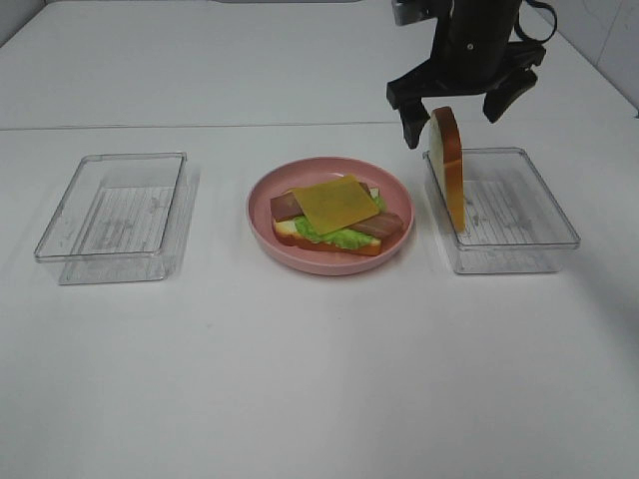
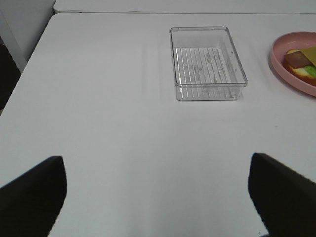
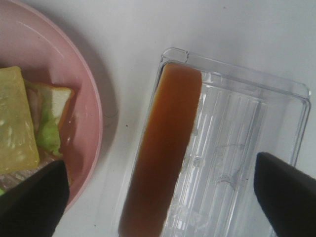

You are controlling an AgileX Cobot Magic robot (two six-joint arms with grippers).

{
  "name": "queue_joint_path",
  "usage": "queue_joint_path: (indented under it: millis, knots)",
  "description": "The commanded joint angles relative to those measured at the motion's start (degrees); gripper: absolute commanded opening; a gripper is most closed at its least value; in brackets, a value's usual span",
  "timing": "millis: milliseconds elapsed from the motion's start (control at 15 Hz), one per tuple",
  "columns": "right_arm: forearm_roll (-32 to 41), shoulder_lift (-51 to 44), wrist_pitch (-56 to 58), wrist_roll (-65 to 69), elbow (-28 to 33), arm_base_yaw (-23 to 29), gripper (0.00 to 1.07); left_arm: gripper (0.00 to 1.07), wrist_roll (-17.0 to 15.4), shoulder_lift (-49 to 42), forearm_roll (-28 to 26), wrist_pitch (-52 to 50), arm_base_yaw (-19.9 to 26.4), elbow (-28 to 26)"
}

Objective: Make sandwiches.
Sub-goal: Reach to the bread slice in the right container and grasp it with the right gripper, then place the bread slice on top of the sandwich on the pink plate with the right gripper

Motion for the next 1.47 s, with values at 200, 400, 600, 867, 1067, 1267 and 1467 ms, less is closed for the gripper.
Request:
queue_joint_path:
  millis: [200,400,600,867,1067,1267,1467]
  knots:
    - [-0.74,3.44,-1.49,1.49,-0.34,0.00,0.98,0.91,0.17,-0.97,-0.40,-0.23,0.00,0.06]
    - [-1.20,3.61,-2.01,1.49,-0.40,0.00,0.84,0.91,0.17,-0.97,-0.40,-0.23,0.00,0.06]
    - [-4.64,3.61,-0.97,4.87,-0.40,0.00,0.30,0.91,0.17,-0.97,-0.40,-0.23,0.00,0.06]
    - [-8.37,1.20,1.26,4.24,-0.74,0.00,0.00,0.91,0.17,-0.97,-0.40,-0.23,0.00,0.06]
    - [-8.37,-2.06,6.88,0.97,-4.98,0.00,0.00,0.91,0.23,-0.97,-0.40,-0.23,0.00,0.06]
    - [-0.69,-7.33,8.08,-3.09,-9.17,0.06,0.00,0.91,0.23,-0.97,-0.40,-0.23,0.00,0.06]
    - [7.85,-9.34,8.08,-5.73,-9.28,0.06,0.00,0.91,0.23,-0.97,-0.40,-0.23,0.00,0.06]
